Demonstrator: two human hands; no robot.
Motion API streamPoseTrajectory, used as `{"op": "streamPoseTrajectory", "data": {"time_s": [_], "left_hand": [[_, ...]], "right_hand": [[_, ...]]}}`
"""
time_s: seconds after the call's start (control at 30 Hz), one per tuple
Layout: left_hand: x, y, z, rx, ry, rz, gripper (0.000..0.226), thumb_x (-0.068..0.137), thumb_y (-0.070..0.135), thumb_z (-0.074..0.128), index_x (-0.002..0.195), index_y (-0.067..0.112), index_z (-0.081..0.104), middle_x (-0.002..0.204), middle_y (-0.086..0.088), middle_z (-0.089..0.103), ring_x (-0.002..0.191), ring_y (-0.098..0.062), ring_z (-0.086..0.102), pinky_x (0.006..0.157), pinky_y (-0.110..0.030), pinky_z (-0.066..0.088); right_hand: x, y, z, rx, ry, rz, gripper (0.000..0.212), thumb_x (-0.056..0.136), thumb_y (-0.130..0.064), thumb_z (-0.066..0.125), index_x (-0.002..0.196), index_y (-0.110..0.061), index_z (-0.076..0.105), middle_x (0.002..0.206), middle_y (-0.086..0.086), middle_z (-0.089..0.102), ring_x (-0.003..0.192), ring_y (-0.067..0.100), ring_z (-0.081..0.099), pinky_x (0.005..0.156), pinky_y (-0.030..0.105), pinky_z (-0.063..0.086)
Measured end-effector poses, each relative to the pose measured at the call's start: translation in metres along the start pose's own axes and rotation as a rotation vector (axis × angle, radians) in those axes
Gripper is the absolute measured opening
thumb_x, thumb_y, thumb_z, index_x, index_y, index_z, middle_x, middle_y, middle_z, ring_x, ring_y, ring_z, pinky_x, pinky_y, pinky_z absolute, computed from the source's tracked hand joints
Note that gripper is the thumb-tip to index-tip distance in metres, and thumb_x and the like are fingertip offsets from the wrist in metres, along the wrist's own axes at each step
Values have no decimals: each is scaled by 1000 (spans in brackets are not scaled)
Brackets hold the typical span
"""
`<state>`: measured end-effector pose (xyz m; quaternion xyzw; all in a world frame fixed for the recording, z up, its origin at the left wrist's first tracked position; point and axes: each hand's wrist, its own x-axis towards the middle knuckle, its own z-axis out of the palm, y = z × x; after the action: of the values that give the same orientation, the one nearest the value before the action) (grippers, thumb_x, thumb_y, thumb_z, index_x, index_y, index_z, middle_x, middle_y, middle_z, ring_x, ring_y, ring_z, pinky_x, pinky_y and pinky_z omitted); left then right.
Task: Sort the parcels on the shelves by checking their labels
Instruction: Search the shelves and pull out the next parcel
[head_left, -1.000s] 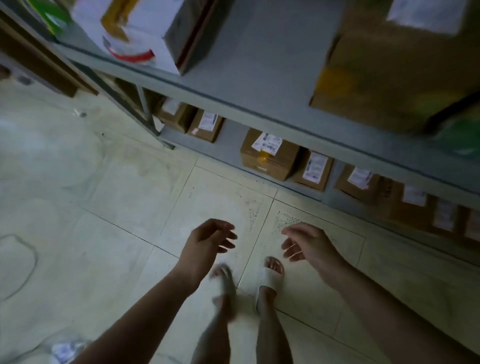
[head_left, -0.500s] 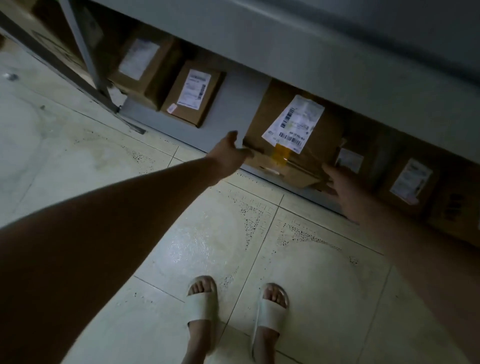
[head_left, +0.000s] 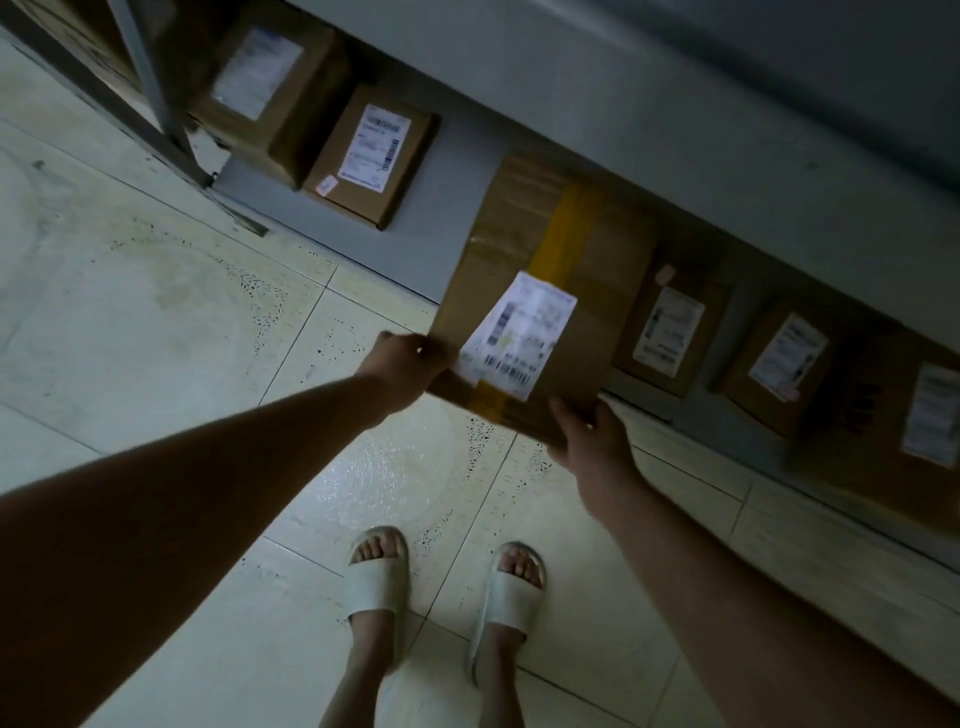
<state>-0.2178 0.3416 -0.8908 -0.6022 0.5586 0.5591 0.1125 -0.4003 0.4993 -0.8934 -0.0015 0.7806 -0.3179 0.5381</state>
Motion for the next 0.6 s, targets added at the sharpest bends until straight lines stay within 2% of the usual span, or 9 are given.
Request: {"op": "streamPoseTrajectory", "data": {"time_s": [0.03,0.1,0.17,0.2,0.3,0.37,0.5,0.6], "left_hand": [[-16,-15,1,49,10,27,42,100,48,51,125,16,63,119,-9,63,90,-23,66,66,-26,53],[-54,-41,0,109,52,84,43,100,50,50,129,20,61,126,-6,58,105,-23,63,77,-26,51],[-102,-59,1,72,80,81,40,102,46,49,129,19,62,122,-1,64,109,-20,64,84,-27,49],[-129,-63,2,32,77,56,36,103,44,48,124,20,63,115,2,68,105,-16,66,82,-24,50],[-212,-65,-3,-60,70,-9,20,104,37,49,105,26,66,93,7,72,85,-2,66,63,-9,45],[-269,-61,-12,-133,76,-5,19,103,37,51,100,28,67,91,6,74,81,-4,69,62,-8,48],[-387,-44,-51,-207,115,33,21,102,42,51,111,35,68,97,16,75,91,0,70,68,-7,50],[-468,-30,-84,-231,162,94,31,103,44,50,126,32,66,105,16,74,92,9,67,67,-3,49]], "right_hand": [[-14,9,2,-13,-10,14,60,93,-39,67,145,-18,45,147,9,49,122,33,61,98,44,57],[-44,24,3,-22,-39,30,58,93,-36,68,143,-15,48,145,9,49,122,32,61,97,46,58],[-80,36,0,-54,-74,11,57,94,-36,66,145,-17,47,145,8,51,119,27,62,96,47,58],[-101,41,-3,-96,-85,-6,58,95,-37,65,146,-20,46,144,6,53,119,26,62,96,46,58],[-172,44,-12,-193,-111,-37,54,96,-39,62,146,-27,45,137,-1,60,122,23,61,99,47,56],[-224,38,-21,-196,-108,-43,56,93,-44,64,144,-33,45,132,-3,64,117,21,64,96,51,56],[-342,2,-36,-211,-147,-123,57,88,-53,66,141,-39,50,122,-10,70,107,14,70,92,48,59],[-429,-33,-37,-248,-160,-242,53,93,-43,64,143,-38,48,126,-12,67,111,10,67,96,42,58]]}}
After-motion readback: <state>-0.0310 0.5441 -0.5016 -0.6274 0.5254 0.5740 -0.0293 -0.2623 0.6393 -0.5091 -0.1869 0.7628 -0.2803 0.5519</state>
